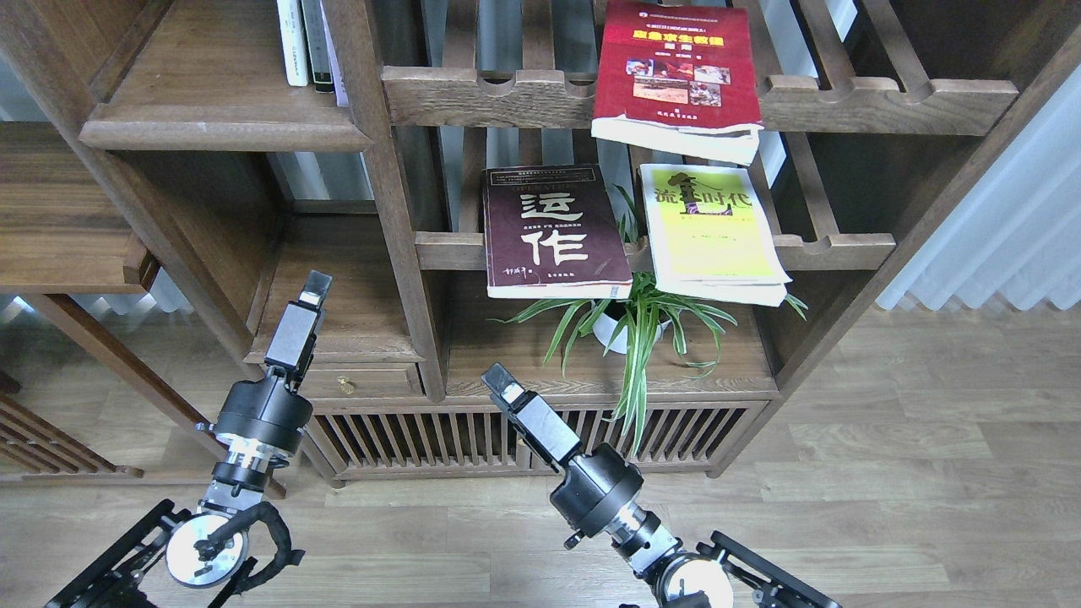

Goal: Organize books on shelf
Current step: 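Raise the right gripper toward the maroon book on the middle shelf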

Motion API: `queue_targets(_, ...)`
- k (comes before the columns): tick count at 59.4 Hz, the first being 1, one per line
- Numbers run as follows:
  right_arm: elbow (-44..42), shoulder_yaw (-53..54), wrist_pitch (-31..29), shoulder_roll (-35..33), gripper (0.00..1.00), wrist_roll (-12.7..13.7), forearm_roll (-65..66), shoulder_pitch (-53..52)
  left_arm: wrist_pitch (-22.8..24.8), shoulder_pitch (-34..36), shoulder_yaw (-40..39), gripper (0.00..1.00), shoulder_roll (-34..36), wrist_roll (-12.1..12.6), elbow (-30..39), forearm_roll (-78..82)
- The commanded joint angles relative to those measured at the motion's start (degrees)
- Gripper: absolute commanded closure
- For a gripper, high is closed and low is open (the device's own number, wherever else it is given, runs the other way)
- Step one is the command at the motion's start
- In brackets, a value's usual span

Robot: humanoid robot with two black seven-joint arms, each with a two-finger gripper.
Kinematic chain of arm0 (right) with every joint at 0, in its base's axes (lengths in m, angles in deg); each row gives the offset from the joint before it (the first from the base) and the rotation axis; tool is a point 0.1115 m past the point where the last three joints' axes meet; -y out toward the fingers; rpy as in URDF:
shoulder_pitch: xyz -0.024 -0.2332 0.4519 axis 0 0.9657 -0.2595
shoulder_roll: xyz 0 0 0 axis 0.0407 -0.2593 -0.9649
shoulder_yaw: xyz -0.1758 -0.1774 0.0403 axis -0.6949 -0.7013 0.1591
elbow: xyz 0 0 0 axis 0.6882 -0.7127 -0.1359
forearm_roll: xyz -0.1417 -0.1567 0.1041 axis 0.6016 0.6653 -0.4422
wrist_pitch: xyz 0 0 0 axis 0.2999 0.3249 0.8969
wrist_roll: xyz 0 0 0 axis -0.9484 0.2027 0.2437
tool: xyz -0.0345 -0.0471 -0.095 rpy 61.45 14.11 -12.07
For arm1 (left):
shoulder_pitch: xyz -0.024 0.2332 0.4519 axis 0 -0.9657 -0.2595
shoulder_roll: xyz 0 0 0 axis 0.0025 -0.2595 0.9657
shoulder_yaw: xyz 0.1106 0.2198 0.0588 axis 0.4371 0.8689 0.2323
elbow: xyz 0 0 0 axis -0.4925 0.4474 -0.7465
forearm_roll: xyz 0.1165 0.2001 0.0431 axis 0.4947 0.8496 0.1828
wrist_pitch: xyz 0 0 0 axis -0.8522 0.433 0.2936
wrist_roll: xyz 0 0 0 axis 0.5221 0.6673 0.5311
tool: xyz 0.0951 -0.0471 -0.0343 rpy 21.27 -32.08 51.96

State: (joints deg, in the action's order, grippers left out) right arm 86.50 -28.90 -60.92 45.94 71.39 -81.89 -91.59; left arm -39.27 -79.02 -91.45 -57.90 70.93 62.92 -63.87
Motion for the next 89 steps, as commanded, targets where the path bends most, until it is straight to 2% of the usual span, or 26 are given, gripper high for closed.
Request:
queue_targets(1,0.02,-0.03,0.00,0.00,0.01,0.03,-0.01,-0.03,0.00,-0.47,-0.39,0.01,0.15,-0.03,1.40,0.17)
queue_targets(7,-0.06,0.06,0.00,0.00,0.01,-0.06,-0.01,-0.03,0.00,-0.82,-0.39,0.03,0.15,-0.38,2.55,0.43)
queue_targets(24,-0.15,-0.03,0.00,0.00,0.01,0.29,-0.10,-0.12,0.00,-0.21,0.57,0.00,-3.10,0.06,1.93,0.43)
queue_targets(28,-0.06,-0.03,0.00,0.00,0.01,0.38,-0.10,-0.38,0.00,-0.03,0.92,0.00,-4.06,0.67,1.84,0.43)
queue_targets(32,0.02,-0.03,0.00,0.00,0.01,0.47,-0.10,-0.56,0.00,-0.03,1.98,0.00,-3.89,3.31,1.76,0.43)
queue_targets(49,-0.59,-1.52,0.00,0.00,0.01,0.47,-0.45,-3.11,0.00,-1.44,1.19,0.00,-2.83,3.58,1.84,0.43)
queue_targets(66,-4.11,-0.90,0.00,0.00,0.01,-0.58,-1.50,-3.11,0.00,-1.44,0.31,0.00,-2.13,3.49,1.67,0.34)
queue_targets(78,-4.02,-0.99,0.04,0.00,0.01,-1.11,-8.44,-3.11,0.00,-1.44,-0.92,0.00,-2.13,3.49,1.67,0.34)
queue_targets(80,-3.93,-0.90,1.54,0.00,0.01,-1.29,-9.50,-3.29,0.00,-1.44,-0.92,0.00,-2.13,3.49,1.67,0.34)
queue_targets(89,-4.11,-0.99,4.62,0.00,0.02,-3.84,-10.90,-3.46,0.00,-1.52,-1.01,0.00,-2.13,3.40,1.67,0.34)
